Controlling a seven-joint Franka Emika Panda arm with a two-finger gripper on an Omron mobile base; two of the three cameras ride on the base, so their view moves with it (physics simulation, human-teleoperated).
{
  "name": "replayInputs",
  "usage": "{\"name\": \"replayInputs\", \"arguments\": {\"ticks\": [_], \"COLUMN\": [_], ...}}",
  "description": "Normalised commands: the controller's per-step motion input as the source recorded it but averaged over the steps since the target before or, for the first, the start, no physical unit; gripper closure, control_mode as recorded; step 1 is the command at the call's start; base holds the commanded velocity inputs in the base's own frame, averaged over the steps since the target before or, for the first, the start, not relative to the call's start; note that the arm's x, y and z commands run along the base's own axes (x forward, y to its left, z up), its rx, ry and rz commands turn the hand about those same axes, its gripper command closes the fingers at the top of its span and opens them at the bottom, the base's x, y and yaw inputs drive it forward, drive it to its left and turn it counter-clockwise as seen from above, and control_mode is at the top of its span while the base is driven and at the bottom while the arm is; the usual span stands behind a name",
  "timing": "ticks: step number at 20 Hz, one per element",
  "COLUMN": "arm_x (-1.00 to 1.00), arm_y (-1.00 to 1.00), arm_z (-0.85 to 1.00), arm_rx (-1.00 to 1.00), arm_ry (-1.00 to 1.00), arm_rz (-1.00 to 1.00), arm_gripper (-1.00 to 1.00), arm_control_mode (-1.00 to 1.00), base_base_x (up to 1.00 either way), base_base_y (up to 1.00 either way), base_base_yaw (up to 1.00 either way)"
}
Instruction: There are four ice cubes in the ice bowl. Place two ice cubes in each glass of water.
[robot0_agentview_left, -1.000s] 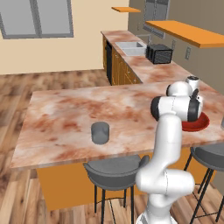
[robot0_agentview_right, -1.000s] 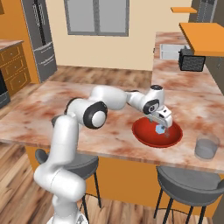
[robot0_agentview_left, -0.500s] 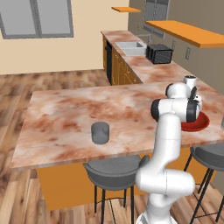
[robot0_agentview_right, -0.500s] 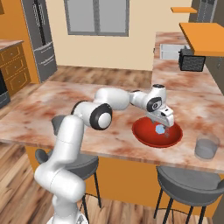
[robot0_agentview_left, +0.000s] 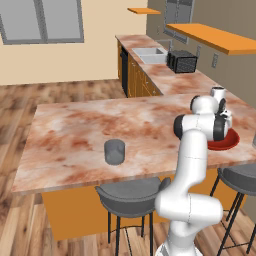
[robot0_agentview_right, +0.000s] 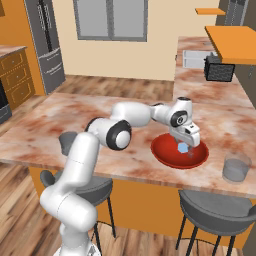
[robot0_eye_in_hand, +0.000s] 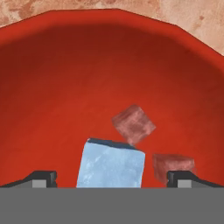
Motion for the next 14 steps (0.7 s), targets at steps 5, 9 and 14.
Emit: {"name": "replayInputs", "arguments": {"ticks": [5, 9, 14], "arm_x": [-0.01, 0.0, 0.0], "arm_y": [0.0, 0.0, 0.0], "arm_z": [-0.18, -0.06, -0.02], "arm_rx": [0.0, 0.0, 0.0], "arm_ry": [0.03, 0.01, 0.01], "arm_rz": [-0.12, -0.12, -0.12], "arm_gripper": [-1.0, -1.0, 1.0], "arm_control_mode": [-1.0, -1.0, -1.0], "base_base_x": [0.0, 0.0, 0.0], "base_base_y": [0.0, 0.0, 0.0], "base_base_yaw": [0.0, 0.0, 0.0]}}
